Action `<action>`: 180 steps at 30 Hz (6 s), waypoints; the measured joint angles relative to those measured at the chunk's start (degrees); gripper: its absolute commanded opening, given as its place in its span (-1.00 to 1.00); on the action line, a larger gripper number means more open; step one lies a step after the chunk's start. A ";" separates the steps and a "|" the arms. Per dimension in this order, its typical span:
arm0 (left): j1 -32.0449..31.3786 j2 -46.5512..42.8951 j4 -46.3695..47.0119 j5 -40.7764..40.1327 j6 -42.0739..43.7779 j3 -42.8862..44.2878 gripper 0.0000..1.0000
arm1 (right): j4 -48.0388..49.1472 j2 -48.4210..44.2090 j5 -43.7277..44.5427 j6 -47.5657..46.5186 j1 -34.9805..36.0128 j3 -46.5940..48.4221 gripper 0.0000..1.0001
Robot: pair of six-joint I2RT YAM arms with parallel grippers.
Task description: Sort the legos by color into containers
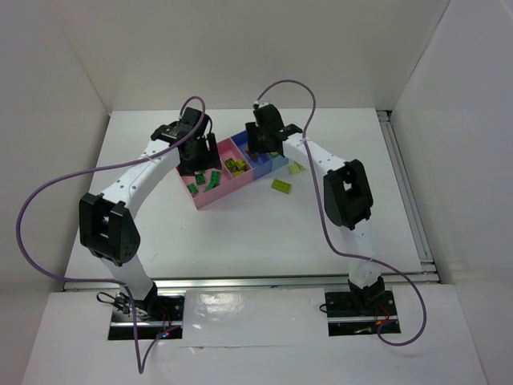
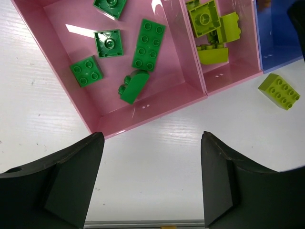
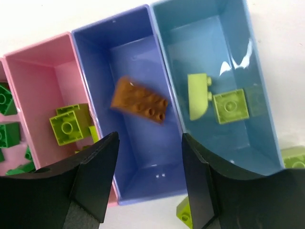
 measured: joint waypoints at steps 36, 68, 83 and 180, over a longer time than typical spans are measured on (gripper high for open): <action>-9.86 4.20 0.52 1.22 -1.46 0.00 0.57 | 12.46 -14.62 -15.87 3.96 -9.66 -37.46 0.21; -20.72 25.94 -2.32 4.92 -17.00 12.79 0.78 | 8.55 -31.74 -3.82 12.48 -16.15 -43.67 0.33; -21.27 30.91 -3.28 5.38 -18.97 17.05 0.00 | 2.51 -8.59 0.94 7.34 -16.15 -20.90 0.43; 9.64 5.09 -3.28 4.48 -2.49 9.11 0.59 | 5.53 -28.61 4.68 7.02 -11.91 -41.40 0.67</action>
